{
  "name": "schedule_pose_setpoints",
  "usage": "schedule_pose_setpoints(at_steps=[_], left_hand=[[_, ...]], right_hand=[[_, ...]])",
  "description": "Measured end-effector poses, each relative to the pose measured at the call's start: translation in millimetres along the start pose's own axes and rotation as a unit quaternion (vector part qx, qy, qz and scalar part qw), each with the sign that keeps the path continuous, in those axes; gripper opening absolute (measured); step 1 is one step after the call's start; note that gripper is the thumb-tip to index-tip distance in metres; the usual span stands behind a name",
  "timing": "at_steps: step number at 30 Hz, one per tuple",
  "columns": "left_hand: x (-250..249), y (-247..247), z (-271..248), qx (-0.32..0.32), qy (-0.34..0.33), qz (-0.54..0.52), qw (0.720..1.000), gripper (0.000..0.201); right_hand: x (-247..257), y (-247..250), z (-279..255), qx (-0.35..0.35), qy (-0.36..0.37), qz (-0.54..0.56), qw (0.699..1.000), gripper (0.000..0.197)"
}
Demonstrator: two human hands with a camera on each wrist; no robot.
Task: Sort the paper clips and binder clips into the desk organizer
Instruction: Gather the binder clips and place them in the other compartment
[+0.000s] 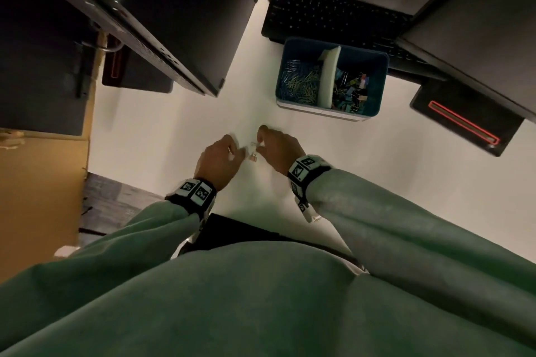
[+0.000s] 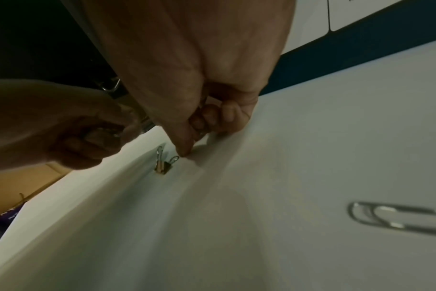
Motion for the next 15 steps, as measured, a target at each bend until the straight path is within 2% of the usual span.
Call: schedule_pose_setpoints(at_steps=[4,8,12,15], left_hand=[[-10,-21,-7,0.003,-0.018,0.048,0.999,0.038],[-24,-35,3,0.025,-0.028,0.064,0.997,0.027],[-59,-36,3,0.019,-0.077,-0.001,0.997,0.026],[-124,-21,5,-0.015,-0.167,-0.074,0.983,0.022]], right_hand=[[-9,2,-9,0.020,-0.025,0.039,0.999,0.021],[-30,24,-42,-0.007,-0.031,0.163,0.986,0.017],[-75,75,-76,-0.108,-0.086,0.313,0.939,0.010],[-99,131,-92,-0.220,-0.106,0.299,0.922,0.006]])
Point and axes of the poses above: each hand's wrist, its own z-axis towards the middle knuckle, its own y-axis out of the back of the hand, x = y × z, the point moved 5 cm from there along z, towards the middle knuckle, and after that the axes turned 7 degrees about x, right-handed, at the moved point
